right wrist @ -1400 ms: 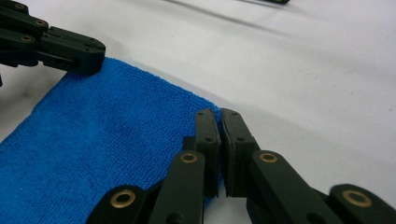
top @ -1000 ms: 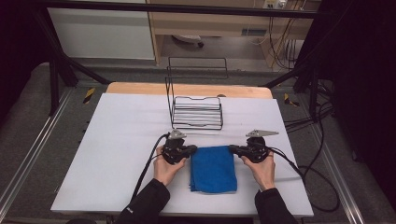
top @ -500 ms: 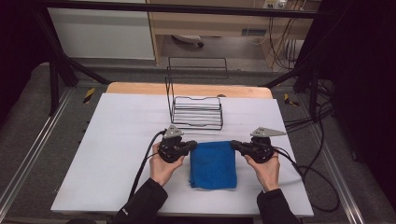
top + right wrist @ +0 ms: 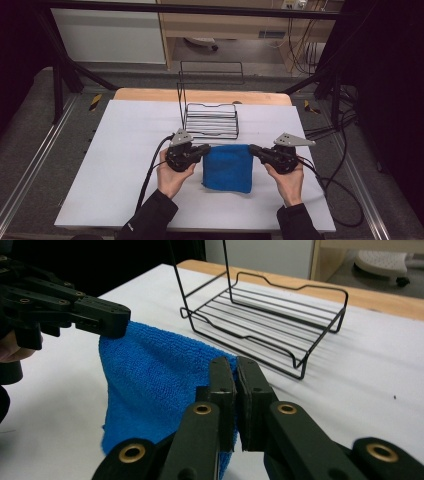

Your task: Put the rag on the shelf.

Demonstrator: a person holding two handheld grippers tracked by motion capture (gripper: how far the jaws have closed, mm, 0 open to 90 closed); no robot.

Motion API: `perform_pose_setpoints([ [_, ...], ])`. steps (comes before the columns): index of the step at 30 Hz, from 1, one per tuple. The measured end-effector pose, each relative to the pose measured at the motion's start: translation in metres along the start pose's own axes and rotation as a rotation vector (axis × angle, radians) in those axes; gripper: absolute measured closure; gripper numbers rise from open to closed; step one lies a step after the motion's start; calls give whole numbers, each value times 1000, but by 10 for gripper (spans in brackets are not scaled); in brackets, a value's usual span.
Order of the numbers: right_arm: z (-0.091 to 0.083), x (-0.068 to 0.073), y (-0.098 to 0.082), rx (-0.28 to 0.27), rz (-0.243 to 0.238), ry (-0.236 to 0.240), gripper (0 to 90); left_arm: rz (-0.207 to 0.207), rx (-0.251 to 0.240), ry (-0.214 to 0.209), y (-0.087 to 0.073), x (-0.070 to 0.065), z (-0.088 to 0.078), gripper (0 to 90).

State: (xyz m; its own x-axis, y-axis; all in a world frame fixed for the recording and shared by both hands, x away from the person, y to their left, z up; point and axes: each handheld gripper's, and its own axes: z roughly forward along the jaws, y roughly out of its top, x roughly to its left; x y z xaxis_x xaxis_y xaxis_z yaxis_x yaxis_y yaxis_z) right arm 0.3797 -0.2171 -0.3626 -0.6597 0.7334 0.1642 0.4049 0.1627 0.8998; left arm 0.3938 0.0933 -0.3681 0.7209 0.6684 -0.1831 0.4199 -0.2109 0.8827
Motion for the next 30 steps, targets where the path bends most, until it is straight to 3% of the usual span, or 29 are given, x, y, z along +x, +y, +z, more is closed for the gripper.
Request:
perform_pose_setpoints([
  [16, -15, 16, 21, -137, -68, -36, 873, 32, -118, 14, 24, -6, -22, 860],
  [30, -16, 29, 46, -245, -96, -55, 873, 54, -234, 44, 44, -5, -43, 860],
])
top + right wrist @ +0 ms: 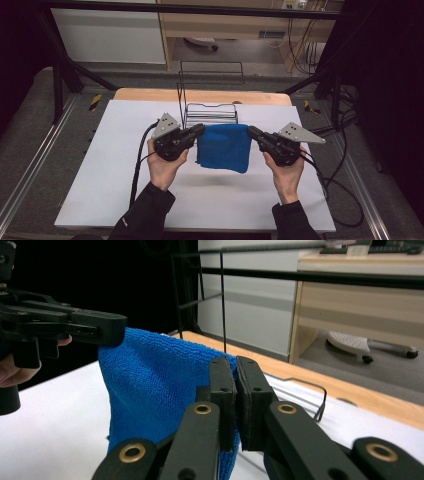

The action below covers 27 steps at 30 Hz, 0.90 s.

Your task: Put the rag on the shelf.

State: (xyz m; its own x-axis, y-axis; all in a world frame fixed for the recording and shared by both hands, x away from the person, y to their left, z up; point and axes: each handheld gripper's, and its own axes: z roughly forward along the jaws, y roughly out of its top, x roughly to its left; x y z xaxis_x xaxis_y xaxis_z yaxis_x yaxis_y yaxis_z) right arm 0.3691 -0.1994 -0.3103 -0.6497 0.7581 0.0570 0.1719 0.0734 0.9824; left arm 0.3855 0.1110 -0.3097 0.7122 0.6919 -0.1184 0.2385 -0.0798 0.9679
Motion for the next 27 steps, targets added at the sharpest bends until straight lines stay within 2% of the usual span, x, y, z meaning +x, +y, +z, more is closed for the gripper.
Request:
perform_pose_setpoints([
  [16, 7, 6, 30, -93, -37, -21, 873, 16, -96, 23, 30, 6, -11, 860],
  [27, 16, 13, 48, -149, -67, -28, 874, 21, -145, 38, 42, 15, -18, 861],
])
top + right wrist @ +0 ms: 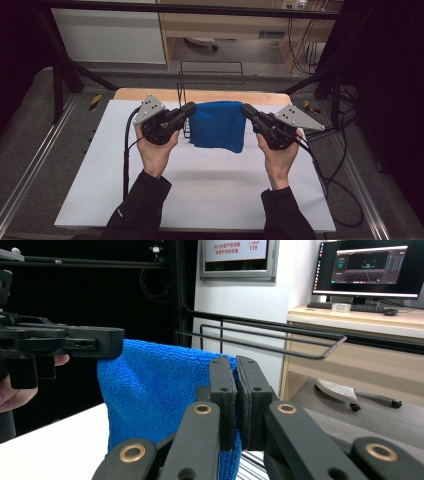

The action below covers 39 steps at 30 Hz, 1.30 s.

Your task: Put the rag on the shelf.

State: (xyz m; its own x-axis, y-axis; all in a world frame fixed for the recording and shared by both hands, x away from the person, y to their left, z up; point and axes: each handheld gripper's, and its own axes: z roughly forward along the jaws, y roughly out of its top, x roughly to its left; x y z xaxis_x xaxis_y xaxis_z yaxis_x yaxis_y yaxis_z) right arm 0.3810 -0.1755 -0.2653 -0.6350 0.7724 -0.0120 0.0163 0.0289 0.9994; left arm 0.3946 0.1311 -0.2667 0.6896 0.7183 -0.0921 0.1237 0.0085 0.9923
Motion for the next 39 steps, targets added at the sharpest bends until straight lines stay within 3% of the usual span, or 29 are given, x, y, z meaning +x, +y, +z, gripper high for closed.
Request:
perform_pose_setpoints([
  [15, 15, 0, 23, -41, -15, -9, 874, -4, -61, 17, 25, 11, -1, 860],
  [39, 38, -11, 69, -103, -38, -47, 874, -11, -117, 28, 74, 27, 14, 860],
])
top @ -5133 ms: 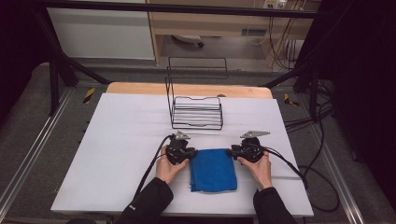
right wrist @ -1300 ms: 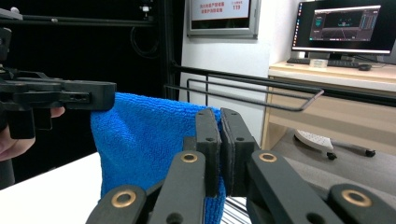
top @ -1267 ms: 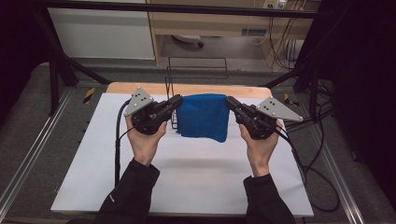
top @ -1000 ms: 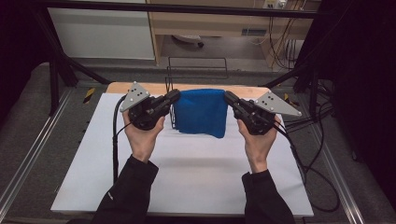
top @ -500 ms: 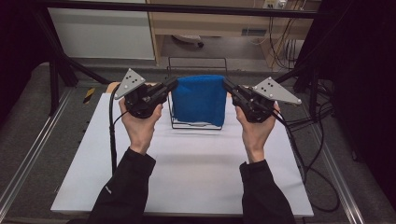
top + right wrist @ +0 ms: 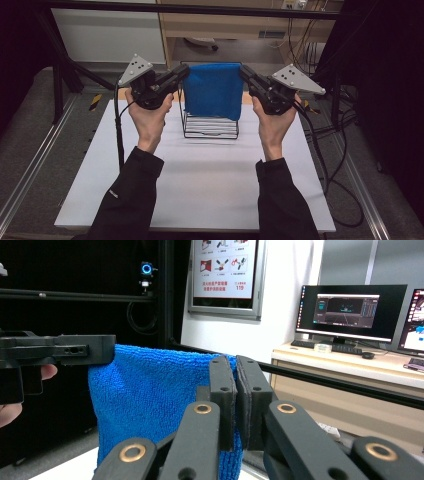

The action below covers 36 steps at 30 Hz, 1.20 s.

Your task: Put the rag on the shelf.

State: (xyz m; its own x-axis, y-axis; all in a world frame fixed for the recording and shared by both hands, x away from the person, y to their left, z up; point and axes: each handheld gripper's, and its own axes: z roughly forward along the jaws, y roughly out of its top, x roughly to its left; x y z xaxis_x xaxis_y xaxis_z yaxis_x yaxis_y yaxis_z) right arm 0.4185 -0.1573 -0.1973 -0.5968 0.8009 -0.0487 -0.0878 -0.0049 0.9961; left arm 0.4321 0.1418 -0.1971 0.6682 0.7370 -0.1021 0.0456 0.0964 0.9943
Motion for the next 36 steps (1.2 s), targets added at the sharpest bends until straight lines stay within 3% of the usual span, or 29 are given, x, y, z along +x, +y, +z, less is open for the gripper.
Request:
perform_pose_setpoints([
  [15, 25, -8, 30, -16, -21, -18, 874, 0, -31, 15, 30, 14, 14, 861],
  [30, 45, -24, 44, -52, 1, -13, 874, 18, -37, 34, 55, 24, 32, 861],
  [36, 55, -30, 50, -54, -15, -25, 874, 20, -33, 42, 59, 30, 40, 861],
])
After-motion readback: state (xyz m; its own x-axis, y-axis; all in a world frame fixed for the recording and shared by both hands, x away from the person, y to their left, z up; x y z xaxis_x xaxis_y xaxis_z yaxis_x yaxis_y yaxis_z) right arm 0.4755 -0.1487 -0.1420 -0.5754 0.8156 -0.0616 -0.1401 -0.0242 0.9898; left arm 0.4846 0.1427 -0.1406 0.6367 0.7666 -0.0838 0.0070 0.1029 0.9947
